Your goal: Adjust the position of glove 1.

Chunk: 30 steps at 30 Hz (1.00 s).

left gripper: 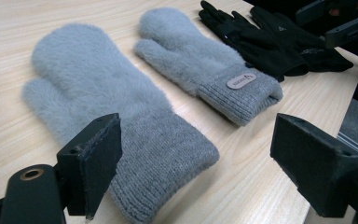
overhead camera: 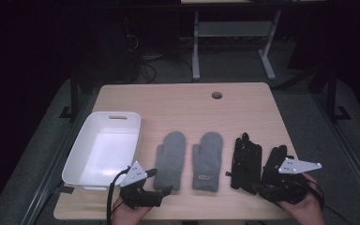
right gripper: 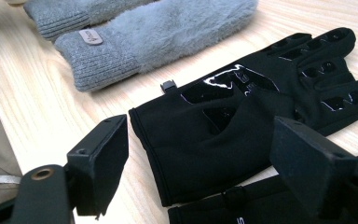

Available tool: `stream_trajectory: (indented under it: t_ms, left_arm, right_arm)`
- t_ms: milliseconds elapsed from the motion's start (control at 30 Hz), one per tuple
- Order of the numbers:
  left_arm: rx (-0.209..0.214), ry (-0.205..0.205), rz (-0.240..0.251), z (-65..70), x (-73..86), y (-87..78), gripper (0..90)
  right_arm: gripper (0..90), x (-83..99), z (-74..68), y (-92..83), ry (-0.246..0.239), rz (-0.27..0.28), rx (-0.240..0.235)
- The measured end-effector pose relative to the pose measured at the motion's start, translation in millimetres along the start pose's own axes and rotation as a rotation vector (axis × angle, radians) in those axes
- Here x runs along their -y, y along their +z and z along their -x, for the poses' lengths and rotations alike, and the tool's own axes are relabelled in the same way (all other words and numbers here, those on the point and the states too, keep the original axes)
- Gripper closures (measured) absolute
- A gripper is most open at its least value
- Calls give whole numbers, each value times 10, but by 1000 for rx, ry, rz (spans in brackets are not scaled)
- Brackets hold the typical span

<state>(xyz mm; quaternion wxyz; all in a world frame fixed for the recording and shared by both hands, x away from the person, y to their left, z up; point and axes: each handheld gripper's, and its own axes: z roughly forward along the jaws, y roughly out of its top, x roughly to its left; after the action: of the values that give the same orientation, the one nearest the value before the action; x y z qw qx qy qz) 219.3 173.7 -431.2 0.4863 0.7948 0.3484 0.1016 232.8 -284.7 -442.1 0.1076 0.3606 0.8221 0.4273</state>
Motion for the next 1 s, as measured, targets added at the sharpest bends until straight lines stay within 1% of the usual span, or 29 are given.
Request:
stream_trajectory:
  t_ms: [133,267,367,533,600,633,767,800,833,1000]
  left_arm:
    - [11,-11,-2,-4,7,11,164]
    - [13,-7,2,6,8,15,164]
    - [13,5,-5,6,13,2,164]
    - [7,2,2,0,17,-19,164]
    - [4,8,4,9,10,-25,164]
    - [0,16,8,23,4,-34,164]
    - [1,13,7,13,5,-31,164]
    - [2,12,5,6,6,-29,164]
    - [2,9,7,-1,6,-30,164]
    - [-3,13,10,-9,2,-52,164]
  right_arm:
    - [198,5,7,-3,2,1,-8]
    - [197,7,-13,-9,5,0,-15]
    - [197,-37,-51,-19,-11,8,-18]
    - [193,-203,-136,-6,-78,-13,6]
    - [191,-234,-147,-1,-84,-20,5]
    - [191,-294,-160,4,-100,-32,7]
    - [191,-400,-138,25,-112,-48,0]
    - [191,-400,-138,25,-112,-48,0]
    - [192,-472,-119,41,-122,-53,-3]
    - [194,-684,-99,129,-156,-74,-19]
